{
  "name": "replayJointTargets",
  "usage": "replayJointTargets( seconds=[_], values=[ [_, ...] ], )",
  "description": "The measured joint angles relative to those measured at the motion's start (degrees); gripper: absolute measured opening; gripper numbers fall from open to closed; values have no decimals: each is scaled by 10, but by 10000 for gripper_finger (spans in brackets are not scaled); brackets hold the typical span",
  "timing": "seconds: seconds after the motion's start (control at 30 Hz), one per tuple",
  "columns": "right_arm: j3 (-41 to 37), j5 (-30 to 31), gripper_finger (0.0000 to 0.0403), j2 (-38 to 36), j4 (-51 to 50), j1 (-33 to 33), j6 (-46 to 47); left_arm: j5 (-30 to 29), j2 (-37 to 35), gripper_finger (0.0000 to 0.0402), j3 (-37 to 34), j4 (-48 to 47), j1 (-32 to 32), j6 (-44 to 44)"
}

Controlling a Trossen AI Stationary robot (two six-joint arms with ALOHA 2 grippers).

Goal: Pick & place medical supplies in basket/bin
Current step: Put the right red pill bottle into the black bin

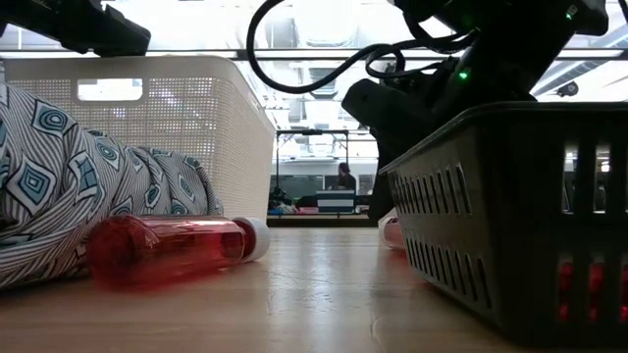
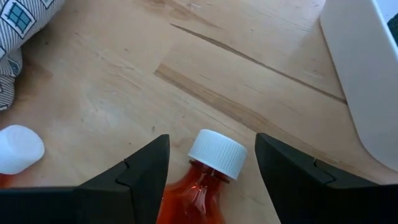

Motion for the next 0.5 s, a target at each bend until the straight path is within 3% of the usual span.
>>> replayJointTargets(
  seconds=[0.5],
  values=[
    [-7,-13,226,0,2,-1,1,0,0,6,0,0,0,0]
  ],
)
